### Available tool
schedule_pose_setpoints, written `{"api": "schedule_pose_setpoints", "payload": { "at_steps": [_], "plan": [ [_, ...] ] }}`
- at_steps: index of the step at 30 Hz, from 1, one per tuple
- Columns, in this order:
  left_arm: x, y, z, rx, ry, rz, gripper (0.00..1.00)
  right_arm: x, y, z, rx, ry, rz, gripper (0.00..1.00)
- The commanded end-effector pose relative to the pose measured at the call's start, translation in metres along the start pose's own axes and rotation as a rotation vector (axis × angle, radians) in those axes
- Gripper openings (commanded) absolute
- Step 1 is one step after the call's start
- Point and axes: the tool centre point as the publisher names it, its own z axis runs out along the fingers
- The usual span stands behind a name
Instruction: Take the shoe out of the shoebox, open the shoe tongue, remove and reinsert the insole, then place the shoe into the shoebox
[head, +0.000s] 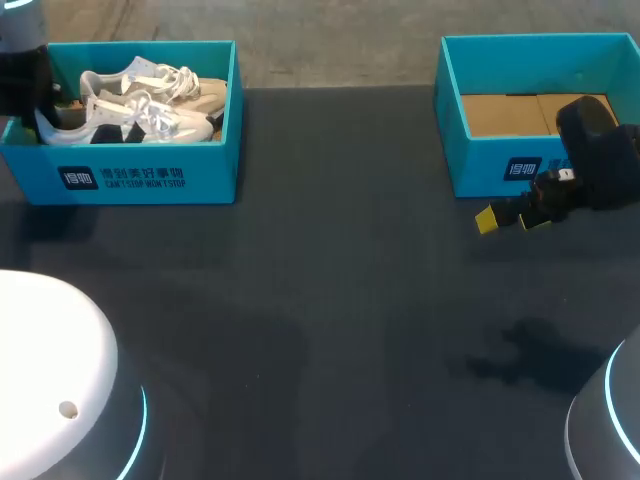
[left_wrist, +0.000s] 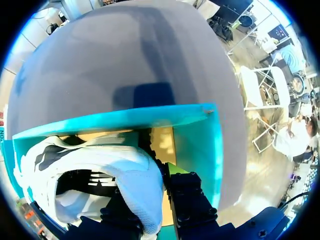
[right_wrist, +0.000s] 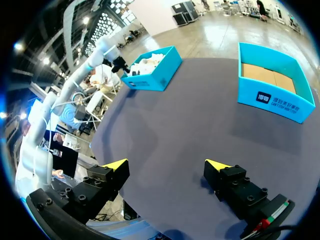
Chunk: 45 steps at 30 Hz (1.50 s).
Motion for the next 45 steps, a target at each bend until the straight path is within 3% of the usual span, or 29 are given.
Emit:
{"api": "schedule_pose_setpoints", "payload": {
  "at_steps": [1,16,29,45],
  "plan": [
    [0.002,-0.005,-0.026,0.01,-0.005,0.004,0.0,0.0,0.0,0.002,0.001,-0.001,0.001,1.0],
    [0.002,-0.025,-0.07,-0.024,0.034,0.029,0.0,0.0,0.0,0.002,0.001,-0.001,0.001,1.0],
    [0.003,-0.02,-0.1,-0.066,0.034,-0.011,0.0,0.0,0.0,0.002,0.001,-0.001,0.001,1.0],
    [0.004,-0.023,-0.143,-0.063,0.06,-0.035,0.0,0.0,0.0,0.002,0.001,-0.001,0.001,1.0]
  ]
}}
